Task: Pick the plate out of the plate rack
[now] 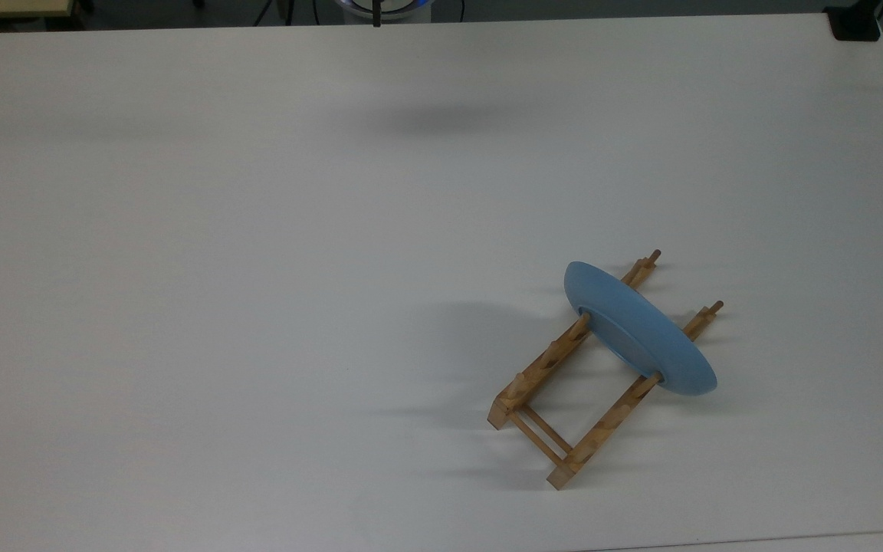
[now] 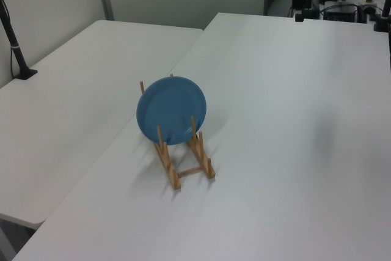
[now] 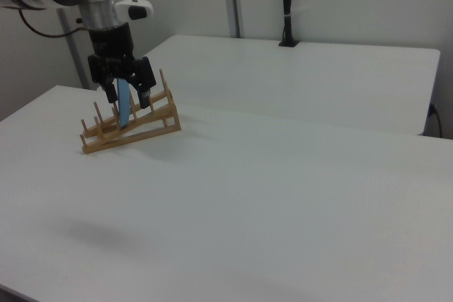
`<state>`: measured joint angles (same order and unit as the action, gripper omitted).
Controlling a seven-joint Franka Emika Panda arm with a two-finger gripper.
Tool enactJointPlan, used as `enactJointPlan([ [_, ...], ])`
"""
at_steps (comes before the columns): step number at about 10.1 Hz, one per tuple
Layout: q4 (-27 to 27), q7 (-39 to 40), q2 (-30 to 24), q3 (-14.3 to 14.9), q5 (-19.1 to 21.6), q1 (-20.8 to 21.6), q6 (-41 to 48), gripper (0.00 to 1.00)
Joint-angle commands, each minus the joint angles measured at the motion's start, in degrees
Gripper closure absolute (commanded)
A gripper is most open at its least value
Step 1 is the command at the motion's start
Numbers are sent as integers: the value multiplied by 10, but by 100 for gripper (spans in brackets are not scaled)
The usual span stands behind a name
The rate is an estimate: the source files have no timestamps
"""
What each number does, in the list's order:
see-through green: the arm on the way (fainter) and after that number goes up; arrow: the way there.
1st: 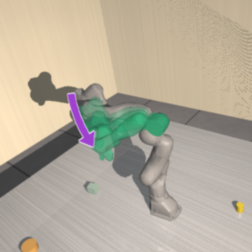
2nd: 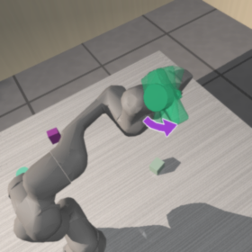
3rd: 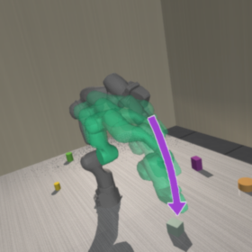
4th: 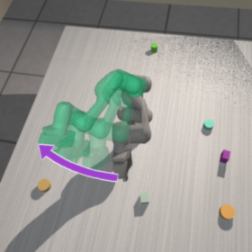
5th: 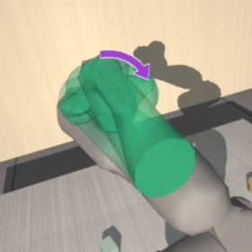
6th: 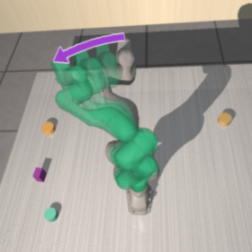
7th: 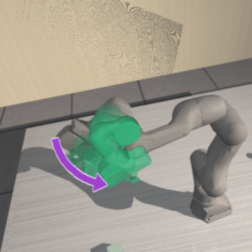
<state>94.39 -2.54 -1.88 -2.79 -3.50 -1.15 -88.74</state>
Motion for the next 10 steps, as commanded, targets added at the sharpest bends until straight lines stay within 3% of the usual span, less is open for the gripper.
enactJointPlan([
  [1,2,10,-4,-2,-7,12,-37,0],
  [3,-30,16,11,-2,-8,39,-87,0],
  [5,-44,6,39,-2,-43,85,-155,0],
  [6,-44,-29,55,-1,-77,125,-183,0],
  [8,-73,-180,105,-2,-194,188,-226,0],
  [10,-97,-262,155,-1,-245,230,-254,0],
])
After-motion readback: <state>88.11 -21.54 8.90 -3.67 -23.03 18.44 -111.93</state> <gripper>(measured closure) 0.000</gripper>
